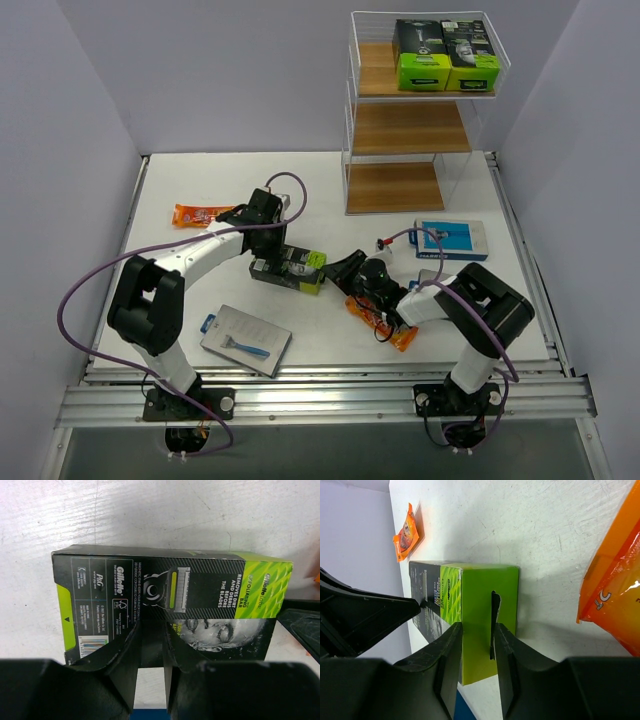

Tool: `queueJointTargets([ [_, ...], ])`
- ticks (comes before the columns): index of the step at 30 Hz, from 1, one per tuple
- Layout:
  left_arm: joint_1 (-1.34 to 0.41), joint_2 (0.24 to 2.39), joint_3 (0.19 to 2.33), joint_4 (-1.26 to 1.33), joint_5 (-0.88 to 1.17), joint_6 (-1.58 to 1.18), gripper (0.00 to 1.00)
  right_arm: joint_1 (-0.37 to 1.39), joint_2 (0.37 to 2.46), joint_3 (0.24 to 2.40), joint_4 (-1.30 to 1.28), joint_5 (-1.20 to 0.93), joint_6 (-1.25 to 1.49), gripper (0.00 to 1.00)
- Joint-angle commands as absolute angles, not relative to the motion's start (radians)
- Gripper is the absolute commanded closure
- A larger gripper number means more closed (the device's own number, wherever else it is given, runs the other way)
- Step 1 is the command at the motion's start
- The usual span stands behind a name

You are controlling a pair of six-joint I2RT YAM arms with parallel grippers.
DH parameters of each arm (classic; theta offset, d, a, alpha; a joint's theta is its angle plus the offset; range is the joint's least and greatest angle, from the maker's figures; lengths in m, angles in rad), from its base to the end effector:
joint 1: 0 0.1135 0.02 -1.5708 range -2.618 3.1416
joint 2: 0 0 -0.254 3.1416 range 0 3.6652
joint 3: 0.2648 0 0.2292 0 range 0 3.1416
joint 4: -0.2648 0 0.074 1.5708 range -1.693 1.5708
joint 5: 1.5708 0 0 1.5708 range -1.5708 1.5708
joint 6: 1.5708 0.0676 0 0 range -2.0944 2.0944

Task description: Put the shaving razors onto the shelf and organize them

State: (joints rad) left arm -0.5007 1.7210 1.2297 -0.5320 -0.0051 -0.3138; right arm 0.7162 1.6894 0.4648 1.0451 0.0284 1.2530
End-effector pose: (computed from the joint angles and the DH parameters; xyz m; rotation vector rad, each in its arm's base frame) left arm 0.3116 -0.1701 0.1923 0.2429 2.6111 -0.2855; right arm 0.2433 0.2092 0.1527 0.5464 1.8984 1.3583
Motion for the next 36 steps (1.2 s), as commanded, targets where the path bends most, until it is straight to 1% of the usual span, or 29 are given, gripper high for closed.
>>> queueJointTargets([
  [1, -0.506, 1.704, 1.272, -0.522, 0.026, -0.318, 0.68, 0.727, 1.692, 0.482, 1.123, 0.026, 1.252, 0.73],
  [5, -0.506, 1.703, 1.272, -0.522, 0.029, -0.318, 0.68, 0.729, 1.700, 0.465, 1.147, 0.028, 1.262, 0.76],
  [9, -0.506, 1.707, 1.272, -0.522, 0.035, -0.318, 0.68, 0.729, 1.687, 0.427, 1.169, 0.051, 1.295, 0.72],
  [14, -0.508, 1.706, 1.270, -0.522, 0.035, -0.318, 0.68, 0.729, 1.692, 0.384, 1.201, 0.060, 1.302, 0.73],
  [22, -0.509, 1.709, 1.270, -0.522, 0.029, -0.316, 0.70, 0.727, 1.778, 0.390, 1.282, 0.029, 1.325, 0.74],
  [36, -0.514, 1.710, 1.273, -0.523, 0.031, -0.314, 0.71, 0.721, 1.839, 0.439, 1.267, 0.015, 1.319, 0.74],
])
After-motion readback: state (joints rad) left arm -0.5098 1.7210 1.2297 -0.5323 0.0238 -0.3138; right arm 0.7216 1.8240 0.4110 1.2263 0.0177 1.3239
